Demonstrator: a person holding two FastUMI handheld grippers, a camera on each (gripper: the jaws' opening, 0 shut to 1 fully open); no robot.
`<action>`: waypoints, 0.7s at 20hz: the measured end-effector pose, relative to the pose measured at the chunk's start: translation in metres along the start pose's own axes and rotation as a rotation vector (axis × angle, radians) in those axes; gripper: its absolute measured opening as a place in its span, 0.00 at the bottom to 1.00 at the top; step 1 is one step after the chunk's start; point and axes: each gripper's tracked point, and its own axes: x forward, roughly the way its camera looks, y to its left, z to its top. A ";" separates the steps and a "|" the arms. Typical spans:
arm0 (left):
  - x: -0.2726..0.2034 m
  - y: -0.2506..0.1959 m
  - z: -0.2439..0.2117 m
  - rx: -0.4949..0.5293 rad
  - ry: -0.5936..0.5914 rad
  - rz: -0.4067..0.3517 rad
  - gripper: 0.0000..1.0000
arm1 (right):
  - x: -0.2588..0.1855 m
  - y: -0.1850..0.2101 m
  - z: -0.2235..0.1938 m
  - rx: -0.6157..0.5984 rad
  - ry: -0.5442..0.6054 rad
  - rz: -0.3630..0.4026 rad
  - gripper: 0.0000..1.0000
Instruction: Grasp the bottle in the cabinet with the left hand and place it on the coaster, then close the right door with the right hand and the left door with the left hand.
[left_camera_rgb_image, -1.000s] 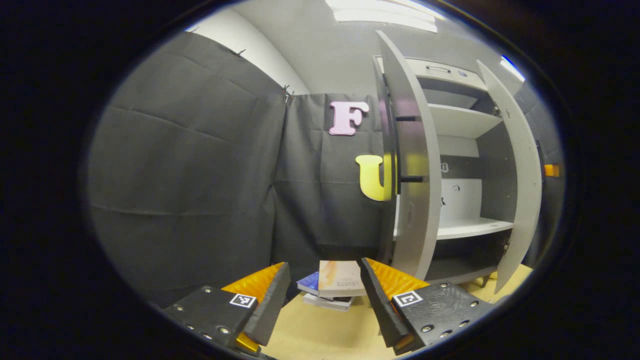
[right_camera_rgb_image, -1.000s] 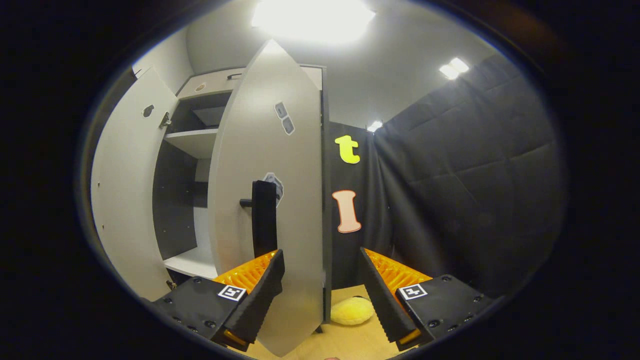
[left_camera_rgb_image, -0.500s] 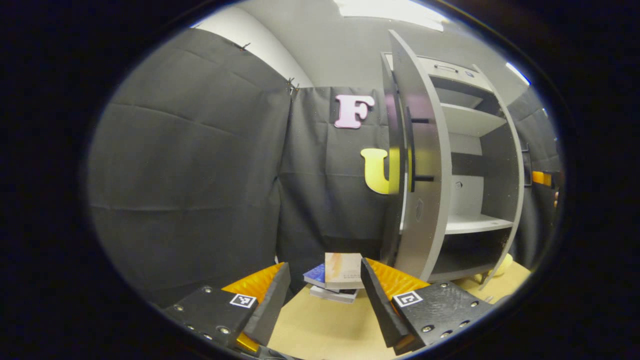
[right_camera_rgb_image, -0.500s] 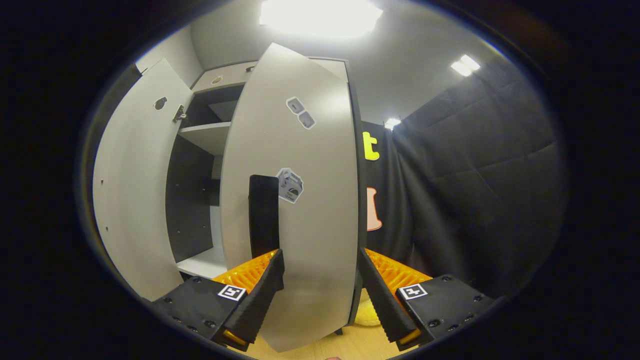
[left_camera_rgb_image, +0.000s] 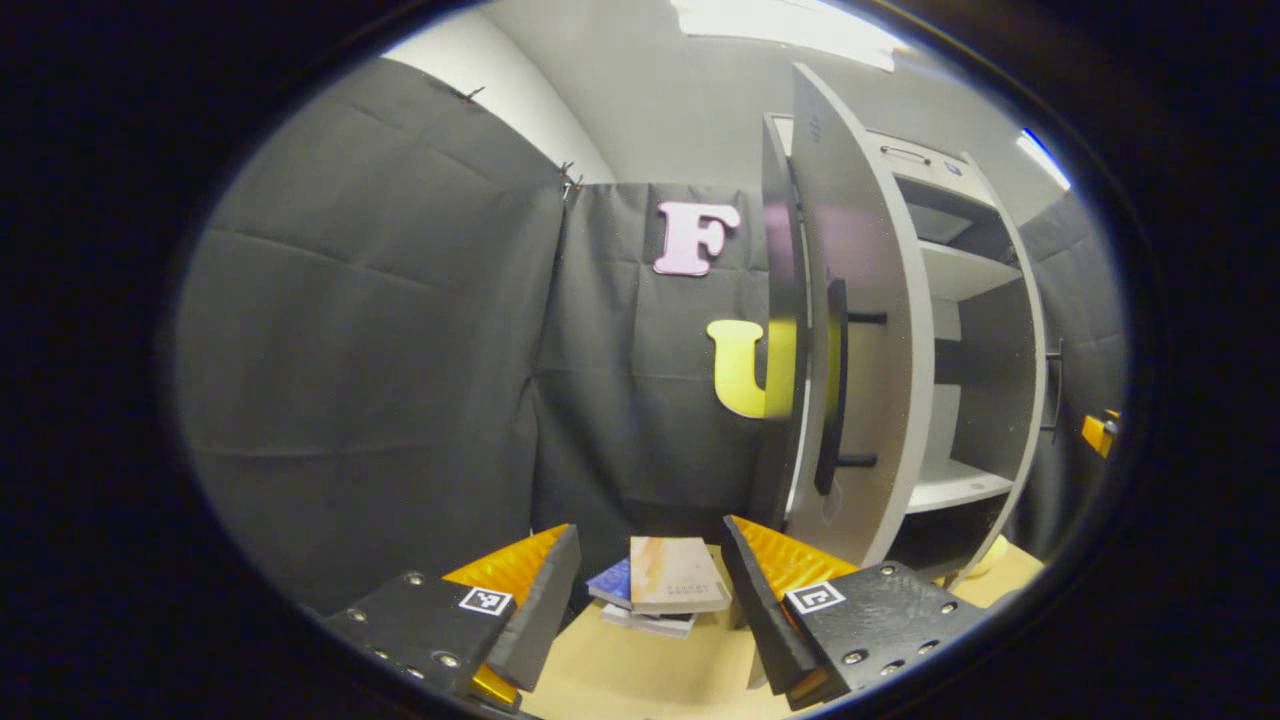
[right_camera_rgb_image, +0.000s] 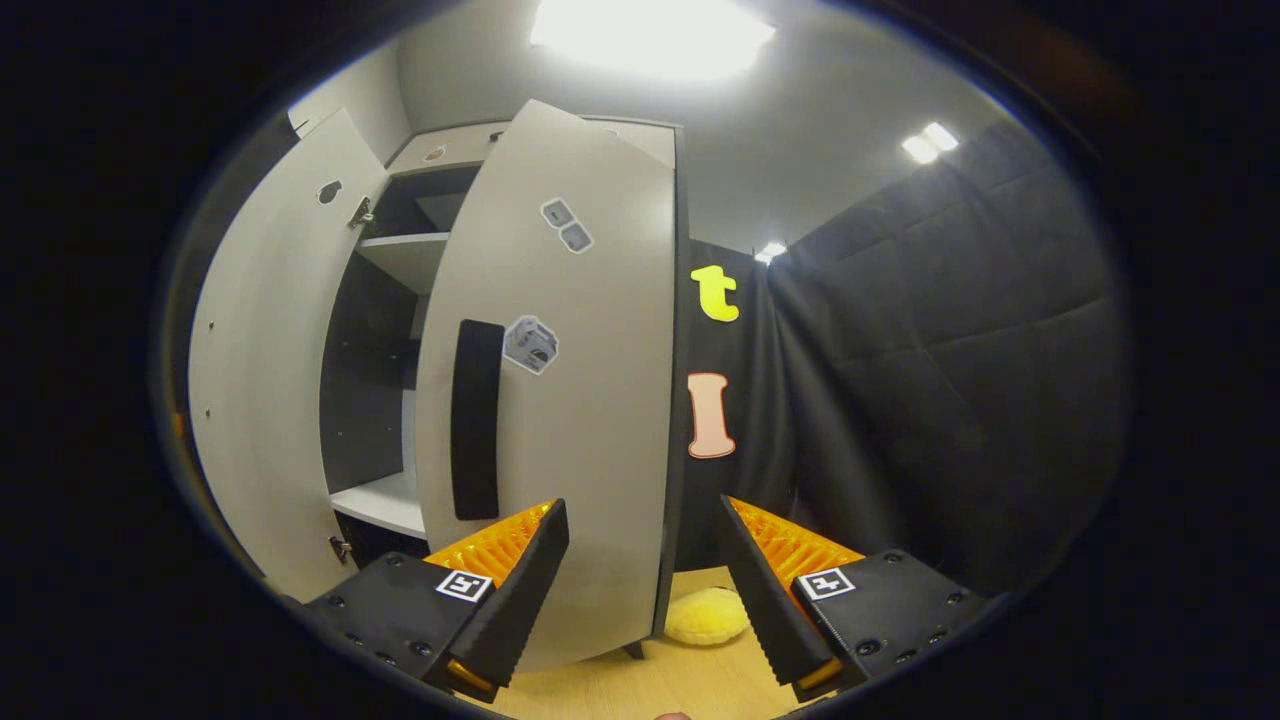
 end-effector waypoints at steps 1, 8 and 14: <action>0.007 -0.003 0.007 0.006 -0.008 -0.003 0.87 | -0.001 -0.007 -0.005 0.007 0.011 -0.011 0.95; 0.038 -0.054 0.059 0.095 -0.085 -0.024 0.90 | -0.012 -0.062 -0.018 0.030 0.041 -0.083 0.95; 0.037 -0.058 0.059 0.113 -0.096 0.026 0.89 | -0.013 -0.089 -0.029 0.044 0.062 -0.081 0.95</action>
